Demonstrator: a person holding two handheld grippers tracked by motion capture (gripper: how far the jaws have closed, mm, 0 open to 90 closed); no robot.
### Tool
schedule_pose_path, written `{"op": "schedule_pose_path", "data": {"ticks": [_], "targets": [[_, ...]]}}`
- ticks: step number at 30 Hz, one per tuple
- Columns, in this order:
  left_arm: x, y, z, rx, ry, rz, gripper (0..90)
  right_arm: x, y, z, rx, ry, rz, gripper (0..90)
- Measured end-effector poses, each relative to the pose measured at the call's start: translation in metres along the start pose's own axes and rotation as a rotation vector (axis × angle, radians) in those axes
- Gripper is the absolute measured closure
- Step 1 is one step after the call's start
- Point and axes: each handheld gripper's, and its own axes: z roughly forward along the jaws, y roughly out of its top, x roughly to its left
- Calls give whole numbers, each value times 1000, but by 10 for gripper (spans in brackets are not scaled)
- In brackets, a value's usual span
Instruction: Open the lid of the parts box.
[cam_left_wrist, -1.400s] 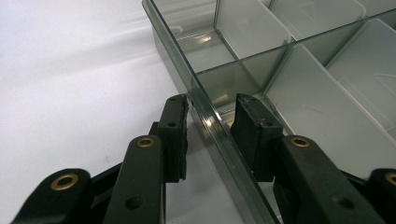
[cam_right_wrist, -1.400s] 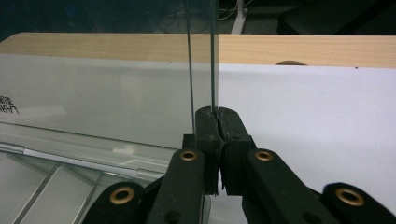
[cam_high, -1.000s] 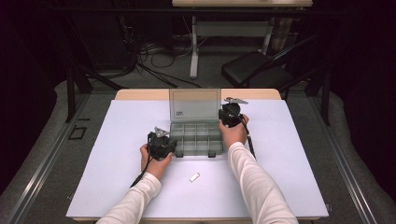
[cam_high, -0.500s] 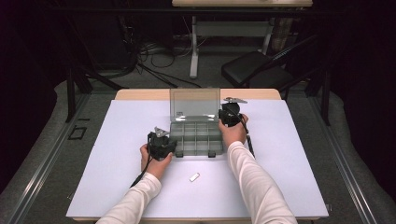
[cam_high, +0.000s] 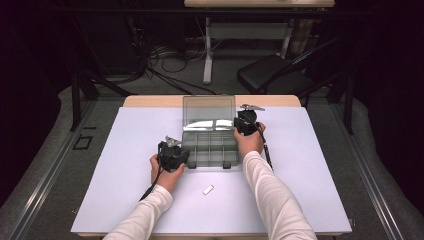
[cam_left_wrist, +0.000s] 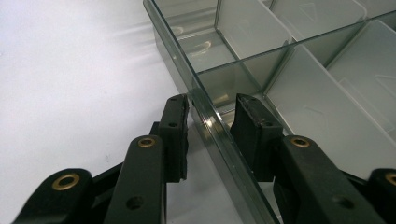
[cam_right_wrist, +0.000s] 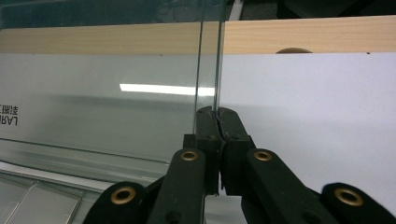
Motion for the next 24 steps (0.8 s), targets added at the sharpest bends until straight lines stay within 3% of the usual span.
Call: {"op": "schedule_pose_path", "data": {"ticks": [24], "targets": [[0,0,0,0,-3,-2,651,-2,-6,9,42,-10,13,887]]}}
